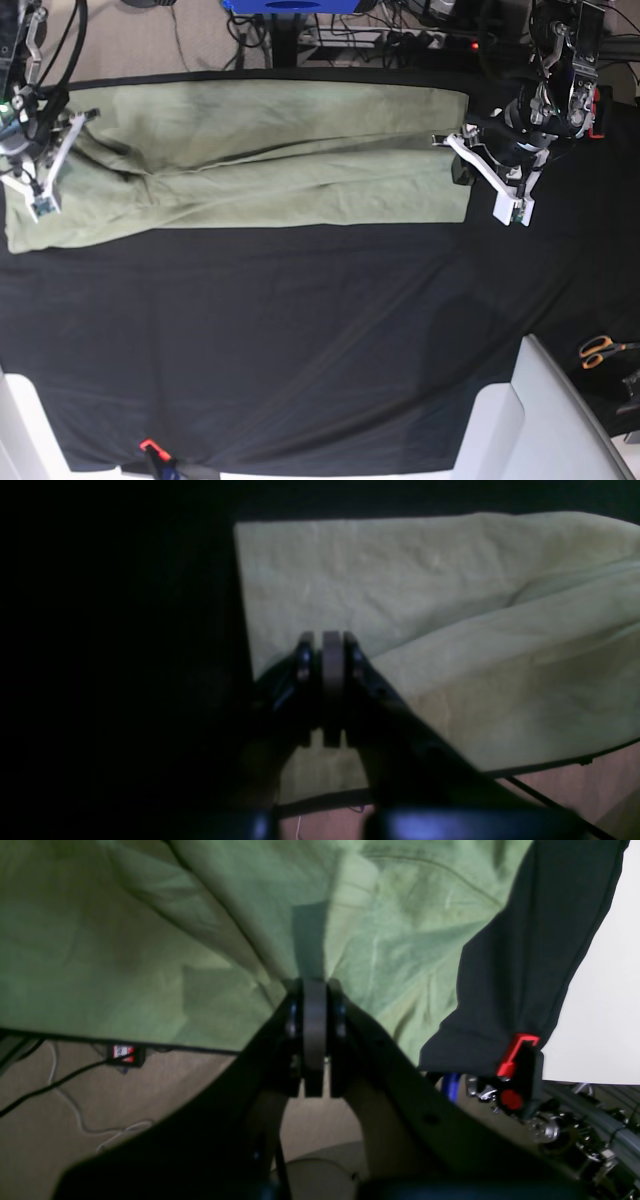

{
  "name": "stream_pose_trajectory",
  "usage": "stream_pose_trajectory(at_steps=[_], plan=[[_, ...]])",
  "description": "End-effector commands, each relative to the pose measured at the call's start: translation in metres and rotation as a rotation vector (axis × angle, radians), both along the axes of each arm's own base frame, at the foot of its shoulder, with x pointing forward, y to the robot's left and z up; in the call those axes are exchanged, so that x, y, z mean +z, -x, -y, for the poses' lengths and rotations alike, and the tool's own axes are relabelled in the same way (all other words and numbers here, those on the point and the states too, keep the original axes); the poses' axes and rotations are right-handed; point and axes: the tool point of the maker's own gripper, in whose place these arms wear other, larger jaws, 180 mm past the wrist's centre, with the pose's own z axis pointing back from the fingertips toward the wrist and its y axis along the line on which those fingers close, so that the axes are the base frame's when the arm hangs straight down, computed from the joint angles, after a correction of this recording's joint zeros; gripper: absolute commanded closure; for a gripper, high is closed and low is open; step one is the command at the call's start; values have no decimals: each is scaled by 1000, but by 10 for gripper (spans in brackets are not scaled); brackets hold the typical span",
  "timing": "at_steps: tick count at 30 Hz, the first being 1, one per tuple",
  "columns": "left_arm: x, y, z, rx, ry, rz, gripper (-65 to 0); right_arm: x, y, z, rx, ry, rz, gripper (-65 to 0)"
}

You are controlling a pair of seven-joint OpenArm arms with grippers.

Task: Fold the T-shirt properly
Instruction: 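Slide both grippers along the shirt edges to straighten the folded strip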

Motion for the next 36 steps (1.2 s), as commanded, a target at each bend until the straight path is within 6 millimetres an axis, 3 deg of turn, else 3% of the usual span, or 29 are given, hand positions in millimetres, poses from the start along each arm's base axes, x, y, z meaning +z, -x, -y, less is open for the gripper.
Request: stream_pose_trajectory(at_steps=[1, 8, 16, 20, 27, 33, 36], plan=[[8, -7, -3, -3, -3, 34, 0, 5, 0, 2, -7, 8, 18, 0], [7, -6, -2, -1, 0, 31, 0, 7, 11, -12, -5, -15, 25, 0], [7, -6, -1, -1, 1, 31, 0, -4, 7, -9, -21, -28, 5, 0], [7, -6, -1, -1, 1, 31, 0, -14, 7, 9, -89, -38, 3, 0], [6, -5, -1, -1, 1, 28, 0, -49, 18, 23, -165, -97, -31, 0], [2, 0, 9, -30, 10, 13, 0, -61, 21, 31, -212, -120, -32, -2], [0, 2, 16, -44, 20, 4, 0, -61, 23, 45, -271, -118, -30, -3]])
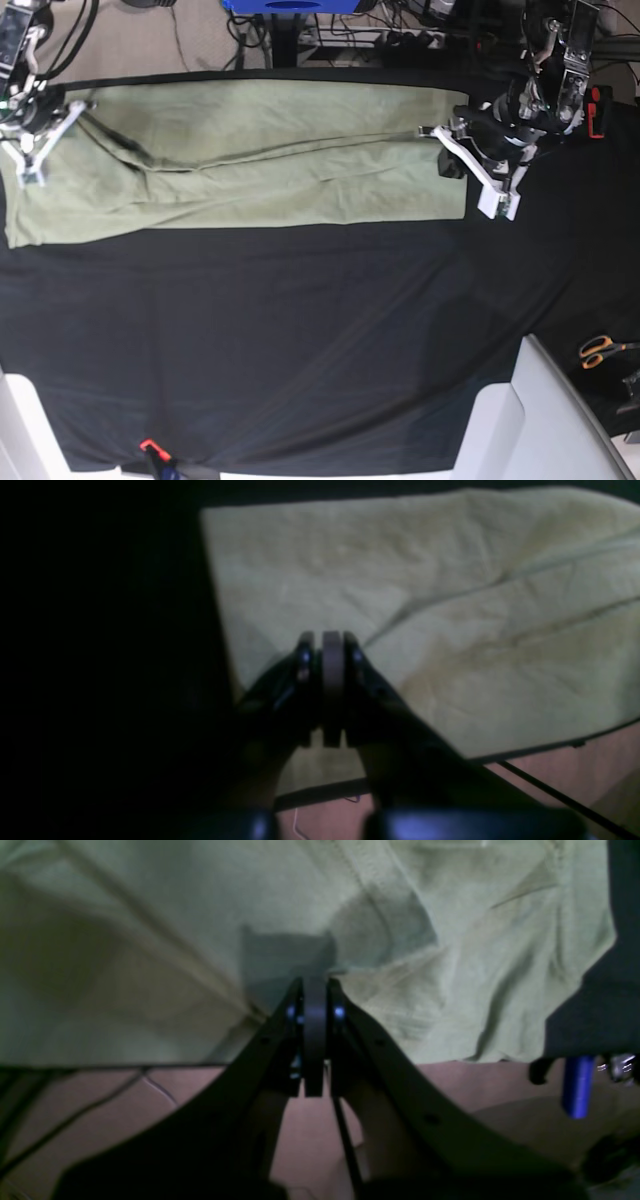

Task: Fold the T-shirt properly
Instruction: 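Slide both grippers along the shirt edges to straighten the folded strip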

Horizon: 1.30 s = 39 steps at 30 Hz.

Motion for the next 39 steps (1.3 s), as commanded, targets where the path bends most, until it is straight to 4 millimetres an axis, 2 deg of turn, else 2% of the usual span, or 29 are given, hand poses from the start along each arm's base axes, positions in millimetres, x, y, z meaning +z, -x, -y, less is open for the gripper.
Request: stream_pose_trajectory(at_steps=[1, 3, 5, 7, 10, 12, 15, 18, 24, 30, 34, 35, 39], plan=[[6, -4, 0, -7, 2, 26, 0, 9, -5, 17, -23, 36, 24, -14], [6, -4, 0, -9, 2, 25, 0, 10, -2, 28, -88, 47, 29, -65], [6, -4, 0, -9, -1, 25, 0, 10, 3, 41, -173, 67, 39, -150], [6, -5, -5, -17, -39, 33, 0, 16, 5, 57, -249, 106, 57, -266], [2, -5, -7, -29, -107, 44, 0, 21, 2, 64, -279, 128, 87, -434], [-2, 1, -11, -38, -151, 35, 0, 23, -4, 65, -268, 135, 131, -507], [-5, 3, -9, -39, -175, 37, 0, 23, -6, 63, -264, 133, 155, -515], [-6, 4, -6, -48, -176, 34, 0, 18, -5, 53, -269, 110, 160, -515], [-7, 4, 5, -75, -165, 35, 0, 34, -18, 44, -259, 112, 221, -515], [-8, 0, 4, -74, -167, 37, 0, 58, -25, 46, -237, 151, 278, -518], [-11, 2, 1, -69, -173, 25, 0, 65, -28, 47, -231, 162, 296, -519], [-11, 2, 1, -70, -172, 26, -16, 65, -29, 47, -231, 162, 298, -519], [-10, 1, 1, -69, -171, 29, -426, 66, -32, 47, -231, 159, 308, -519]])
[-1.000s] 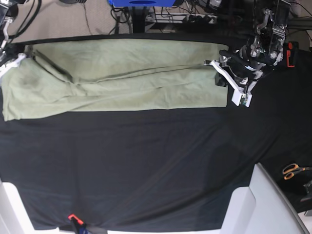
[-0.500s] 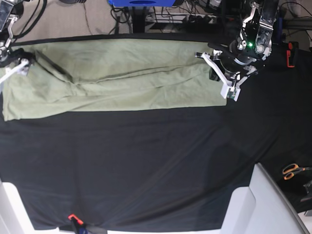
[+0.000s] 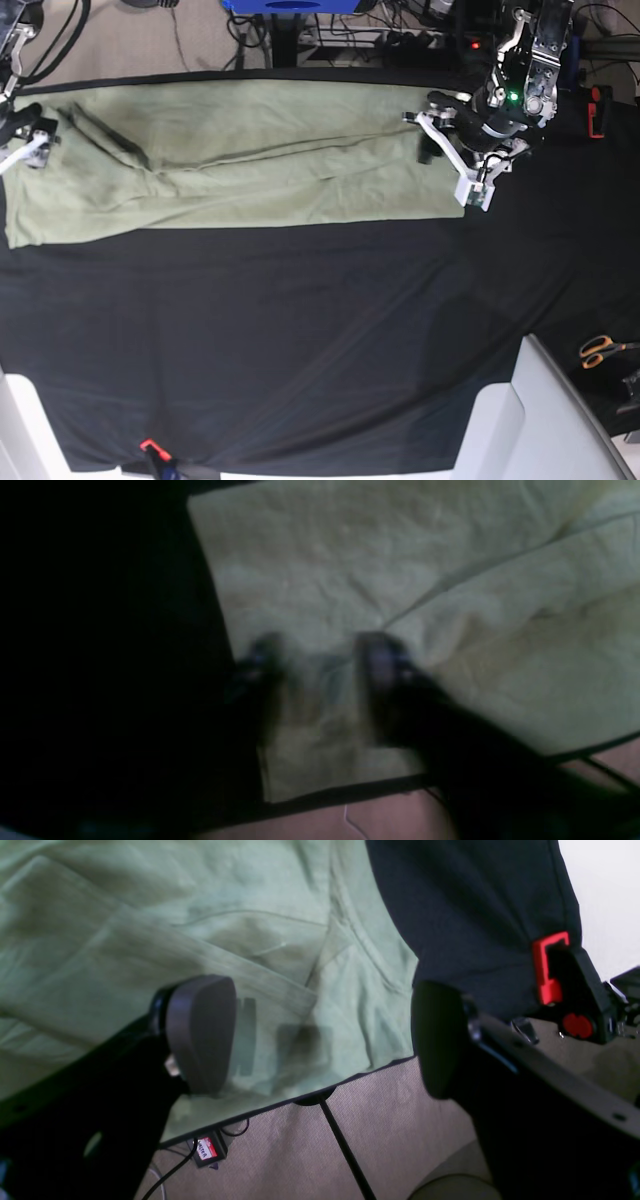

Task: Fold the T-shirt properly
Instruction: 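Slide both grippers along the shirt edges to straighten the folded strip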

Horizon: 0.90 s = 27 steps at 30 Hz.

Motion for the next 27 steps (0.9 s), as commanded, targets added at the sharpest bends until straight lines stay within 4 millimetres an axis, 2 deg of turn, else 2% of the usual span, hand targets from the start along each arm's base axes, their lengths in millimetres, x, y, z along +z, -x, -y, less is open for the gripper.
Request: stream_pose_trajectory(at_steps=[1, 2, 3, 6, 10, 13, 15, 16, 17, 21, 22, 23, 27], plan=[[7, -6, -1, -3, -3, 33, -535, 12, -11, 6, 3, 26, 50, -519], [7, -6, -1, -3, -3, 33, -622, 15, -17, 6, 9, 28, 70, -519], [8, -6, -1, -3, 1, 34, -650, 18, -23, 6, 13, 32, 95, -521], [17, -12, -1, 3, 9, 64, -650, 31, -45, 7, 39, 53, 173, -521], [30, -22, -22, 81, -1, 108, -650, 41, -79, 13, 35, 48, 248, -518], [35, -22, -55, 203, -17, 130, -650, 27, -97, 27, 19, 12, 226, -515], [34, -12, -77, 260, -39, 120, -650, 15, -106, 32, 48, -23, 192, -495], [35, -9, -83, 257, -44, 120, -622, 10, -109, 32, 71, -44, 175, -462], [36, -6, -86, 241, -44, 120, -525, 5, -113, 32, 94, -64, 164, -405], [39, 6, -102, 267, -29, 133, 0, -10, -123, 27, 176, -139, 117, -90], [39, 9, -105, 285, -25, 135, 0, -13, -124, 25, 184, -153, 110, -29], [39, 11, -108, 295, -30, 134, 0, -14, -124, 26, 182, -157, 105, 0], [37, 20, -114, 312, -40, 122, 0, -13, -131, 28, 182, -163, 124, -21]])
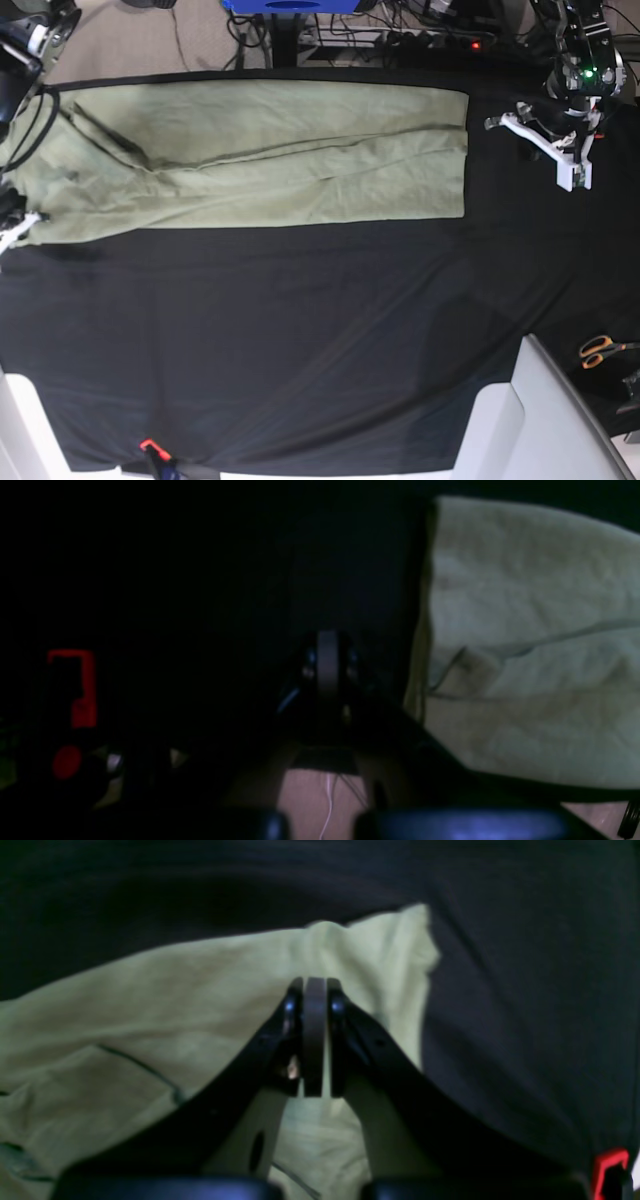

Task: Fold the T-shirt properly
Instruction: 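Slide both grippers along the shirt edges to straighten the folded strip, then grasp the strip end with the left gripper and fold it toward the right gripper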

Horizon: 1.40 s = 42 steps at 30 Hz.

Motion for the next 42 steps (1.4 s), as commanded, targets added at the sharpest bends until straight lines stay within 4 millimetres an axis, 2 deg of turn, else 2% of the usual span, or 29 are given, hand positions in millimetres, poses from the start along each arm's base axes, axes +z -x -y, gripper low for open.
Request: stream_pose_trajectory(at_steps=[1, 4, 6, 9, 13, 16, 19, 23, 27, 29, 31, 33, 34, 36, 40, 42], plan=[[8, -5, -3, -7, -11, 34, 0, 16, -18, 8, 0, 10, 74, -21], [7, -2, -3, -5, -9, 28, 0, 9, -27, 5, -12, -30, 101, -21], [7, -2, -3, -5, -9, 28, 0, -2, -22, 14, -33, -50, 66, -21], [7, -2, -2, -4, -5, 30, 0, -11, -26, 18, -63, -95, 69, -21], [7, -2, -2, -4, -5, 30, 0, -20, -18, 37, -143, -89, 78, -21], [6, -1, -3, -3, -9, 27, 0, -24, -5, 64, -262, -30, 62, -21], [6, -1, -3, -3, -9, 27, 0, -29, 4, 75, -338, 0, 49, -21], [7, -2, -2, -3, -3, 31, 0, -26, 16, 98, -463, 80, 37, -21], [3, -1, -1, 0, 5, 22, 0, -18, 16, 103, -461, 113, 52, -21], [-4, 2, -4, 18, 12, 5, 0, -9, 12, 101, -420, 126, 87, -21], [-12, 5, -5, 26, 22, -15, 0, -3, 4, 86, -348, 116, 125, -21], [-17, 4, -5, 31, 31, -25, 0, 14, -7, 75, -280, 122, 185, -21], [-21, 5, -5, 35, 37, -32, -23, 19, -9, 70, -251, 127, 203, -21], [-25, 3, -4, 42, 51, -37, -123, 36, -11, 60, -189, 152, 253, -21], [-29, -9, 22, 15, 104, -16, -351, 70, -7, 38, -115, 216, 342, -21], [-29, -22, 47, -59, 156, 7, -453, 80, 3, 27, -88, 247, 363, -21]])
